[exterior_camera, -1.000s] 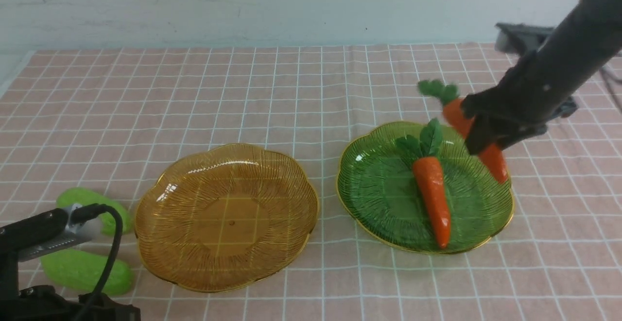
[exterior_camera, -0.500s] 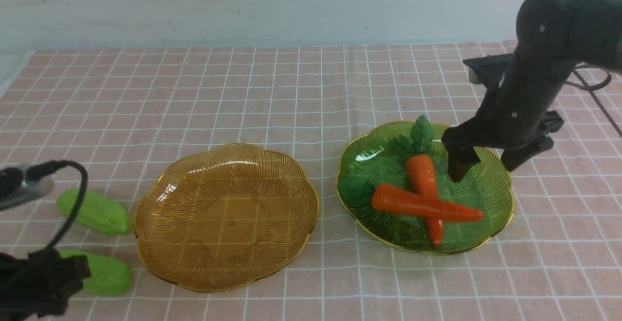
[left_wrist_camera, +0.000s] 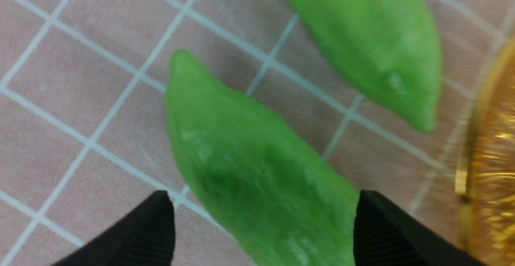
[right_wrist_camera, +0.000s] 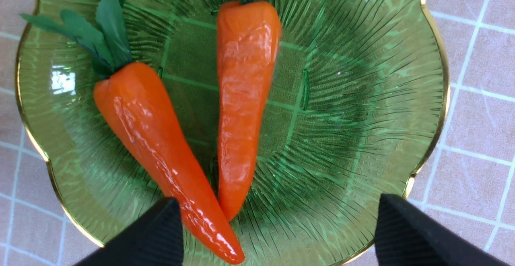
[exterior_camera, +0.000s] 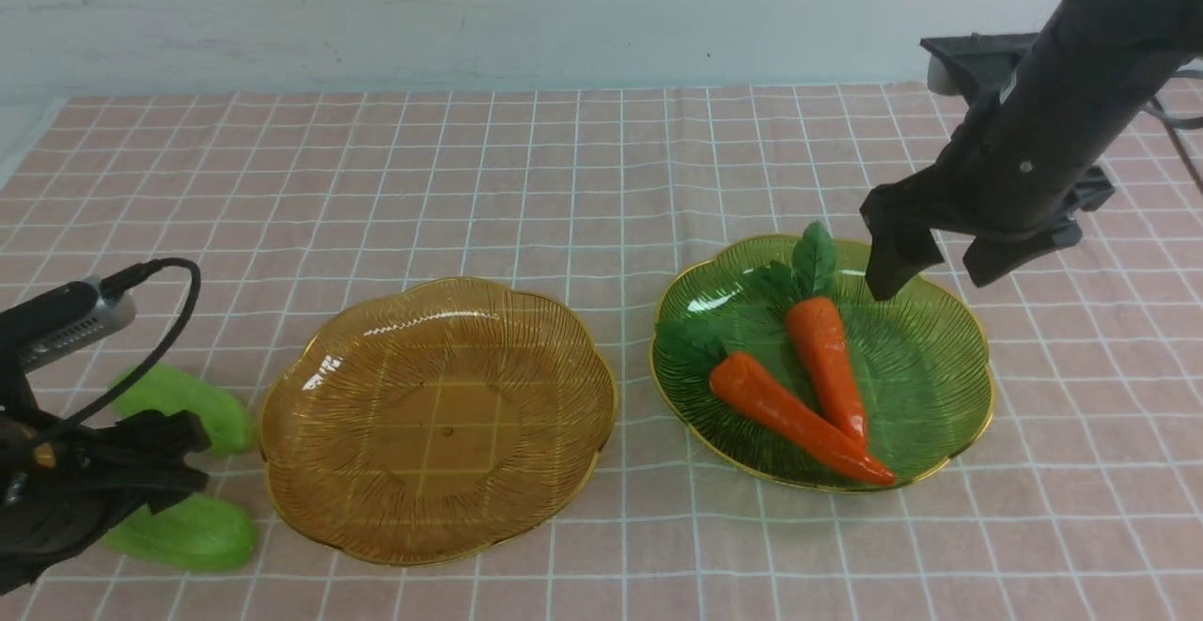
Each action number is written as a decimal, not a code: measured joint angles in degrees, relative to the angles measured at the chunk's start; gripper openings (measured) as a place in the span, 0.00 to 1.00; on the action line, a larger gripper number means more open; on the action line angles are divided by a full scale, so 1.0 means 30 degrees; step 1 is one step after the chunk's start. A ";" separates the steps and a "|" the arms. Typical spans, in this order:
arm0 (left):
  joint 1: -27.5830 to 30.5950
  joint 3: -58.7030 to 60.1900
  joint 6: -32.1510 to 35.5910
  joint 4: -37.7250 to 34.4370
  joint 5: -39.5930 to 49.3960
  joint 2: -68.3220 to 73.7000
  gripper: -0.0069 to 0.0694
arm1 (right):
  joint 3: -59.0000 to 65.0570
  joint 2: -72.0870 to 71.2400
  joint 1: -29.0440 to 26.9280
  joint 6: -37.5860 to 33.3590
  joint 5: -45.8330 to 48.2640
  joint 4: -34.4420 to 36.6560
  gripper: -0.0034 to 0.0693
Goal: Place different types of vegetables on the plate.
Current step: 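Put the green cucumber next to the left plate into that plate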
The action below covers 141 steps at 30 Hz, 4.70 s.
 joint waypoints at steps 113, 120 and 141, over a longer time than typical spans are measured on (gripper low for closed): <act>-0.0881 -1.6403 0.3720 0.0497 1.3633 1.3986 0.62 | 0.0000 0.0000 0.0000 -0.0323 0.0059 0.0934 0.84; -0.1115 -1.9498 0.8626 -0.0590 1.4978 1.3438 0.53 | 0.0000 0.0000 0.0000 -0.1331 0.0059 0.0934 0.80; -0.6791 -2.2173 1.3065 -0.5153 1.5407 1.4878 0.78 | 1.3024 -1.9043 0.0000 -0.0546 -0.2716 0.0571 0.03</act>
